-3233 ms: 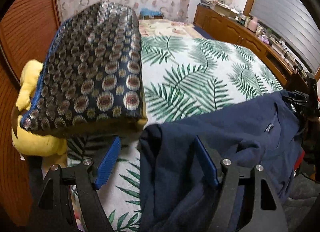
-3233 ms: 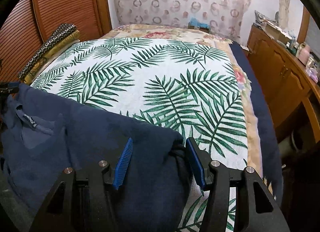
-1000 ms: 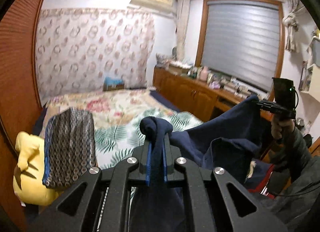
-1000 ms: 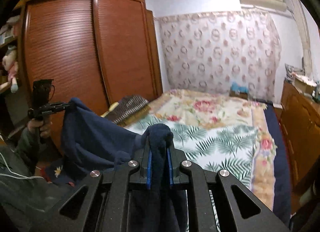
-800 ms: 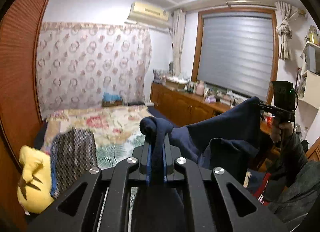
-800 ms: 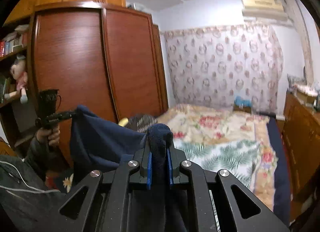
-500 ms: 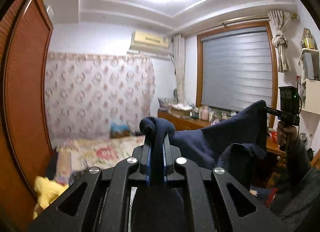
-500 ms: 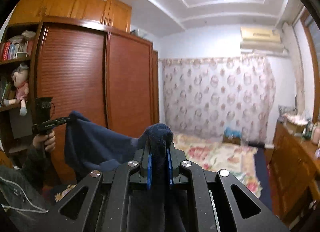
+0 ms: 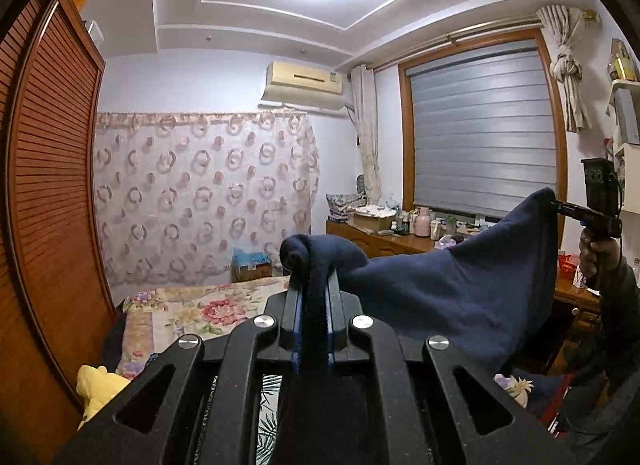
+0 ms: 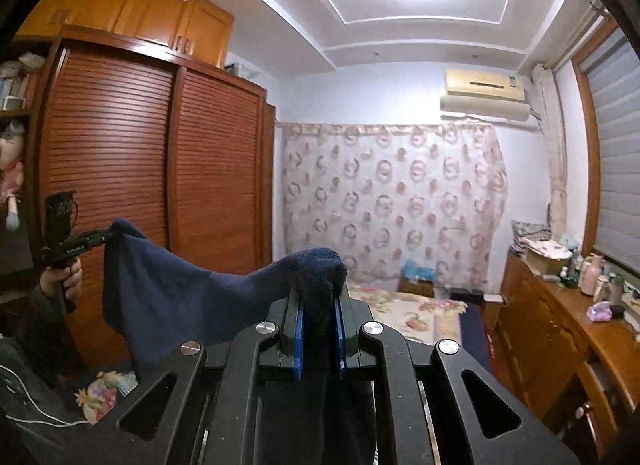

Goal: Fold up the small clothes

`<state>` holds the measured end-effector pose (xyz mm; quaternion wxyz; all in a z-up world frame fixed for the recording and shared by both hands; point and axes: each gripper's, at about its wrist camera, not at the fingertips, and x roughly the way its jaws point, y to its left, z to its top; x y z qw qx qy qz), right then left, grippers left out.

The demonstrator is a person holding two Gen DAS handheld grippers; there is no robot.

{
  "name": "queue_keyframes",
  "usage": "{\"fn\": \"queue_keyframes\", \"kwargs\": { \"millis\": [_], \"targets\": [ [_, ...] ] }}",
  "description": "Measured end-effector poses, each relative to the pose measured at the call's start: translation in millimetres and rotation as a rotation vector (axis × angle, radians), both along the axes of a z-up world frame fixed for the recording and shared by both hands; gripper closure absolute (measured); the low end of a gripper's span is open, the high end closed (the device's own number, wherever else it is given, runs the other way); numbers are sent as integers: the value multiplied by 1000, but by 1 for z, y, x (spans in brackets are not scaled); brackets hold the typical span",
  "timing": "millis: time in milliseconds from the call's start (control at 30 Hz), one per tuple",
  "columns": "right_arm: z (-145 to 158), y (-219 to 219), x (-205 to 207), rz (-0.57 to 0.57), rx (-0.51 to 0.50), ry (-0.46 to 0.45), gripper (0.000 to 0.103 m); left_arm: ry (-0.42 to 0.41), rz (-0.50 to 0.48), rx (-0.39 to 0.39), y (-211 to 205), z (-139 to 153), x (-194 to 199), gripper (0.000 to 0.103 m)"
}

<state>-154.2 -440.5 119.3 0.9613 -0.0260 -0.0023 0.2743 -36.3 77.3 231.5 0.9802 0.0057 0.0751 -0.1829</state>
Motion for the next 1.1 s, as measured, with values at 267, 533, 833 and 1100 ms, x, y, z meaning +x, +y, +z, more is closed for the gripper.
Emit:
{"fn": "queue_keyframes", "kwargs": {
  "millis": [267, 533, 833, 1100],
  "targets": [
    [12, 27, 58, -94, -89, 110, 91, 98, 50, 56, -22, -37, 68, 94],
    [-6, 67, 183, -130, -164, 258, 91, 267, 91, 89, -31, -119, 185, 94],
    [13, 116, 317, -240, -270, 398, 91, 394, 155, 154, -46, -192, 282, 94],
    [21, 142, 352, -294, -268, 507, 85, 481, 141, 171, -50, -218, 309, 90]
  ]
}}
